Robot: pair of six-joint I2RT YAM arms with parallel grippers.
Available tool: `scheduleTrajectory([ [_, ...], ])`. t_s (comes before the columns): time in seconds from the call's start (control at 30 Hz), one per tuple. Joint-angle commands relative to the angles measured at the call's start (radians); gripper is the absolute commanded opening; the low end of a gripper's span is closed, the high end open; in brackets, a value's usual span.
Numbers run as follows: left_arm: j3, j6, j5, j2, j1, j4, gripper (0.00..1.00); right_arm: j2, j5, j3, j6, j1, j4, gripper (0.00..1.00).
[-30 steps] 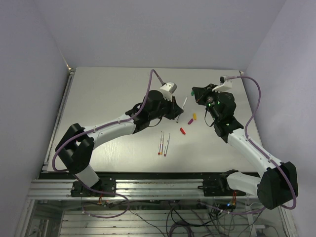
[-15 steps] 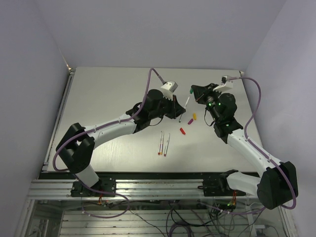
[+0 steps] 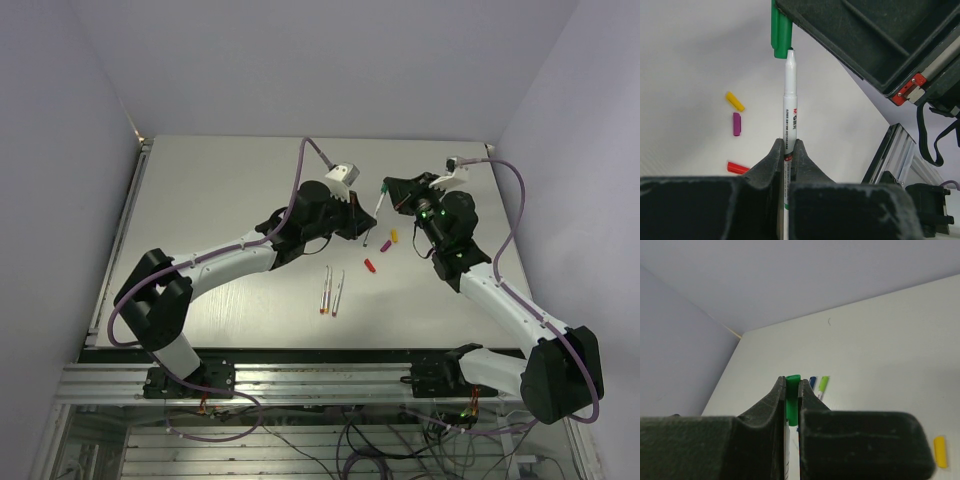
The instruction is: Insert the pens into the pen caps
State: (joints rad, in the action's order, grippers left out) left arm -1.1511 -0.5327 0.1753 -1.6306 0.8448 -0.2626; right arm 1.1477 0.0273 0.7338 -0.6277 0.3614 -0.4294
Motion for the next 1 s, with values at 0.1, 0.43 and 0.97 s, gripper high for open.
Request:
scheduleTrajectory([
  [0.1, -0.009, -0.007, -0.018, -0.006, -0.004, -0.044, 0.07, -0.018, 0.0, -0.008, 0.0, 0.003, -0.008, 0.0],
  [0.43, -0.003, 0.029, 0.006, -0.01, -0.004, -0.003, 0.07, -0.001, 0.012, 0.001, 0.0, 0.003, -0.021, 0.0],
  [0.97, -0.004, 0.048, 0.013, -0.027, -0.003, 0.016, 0.07, 0.018, 0.037, 0.017, 0.008, 0.003, -0.045, 0.0],
])
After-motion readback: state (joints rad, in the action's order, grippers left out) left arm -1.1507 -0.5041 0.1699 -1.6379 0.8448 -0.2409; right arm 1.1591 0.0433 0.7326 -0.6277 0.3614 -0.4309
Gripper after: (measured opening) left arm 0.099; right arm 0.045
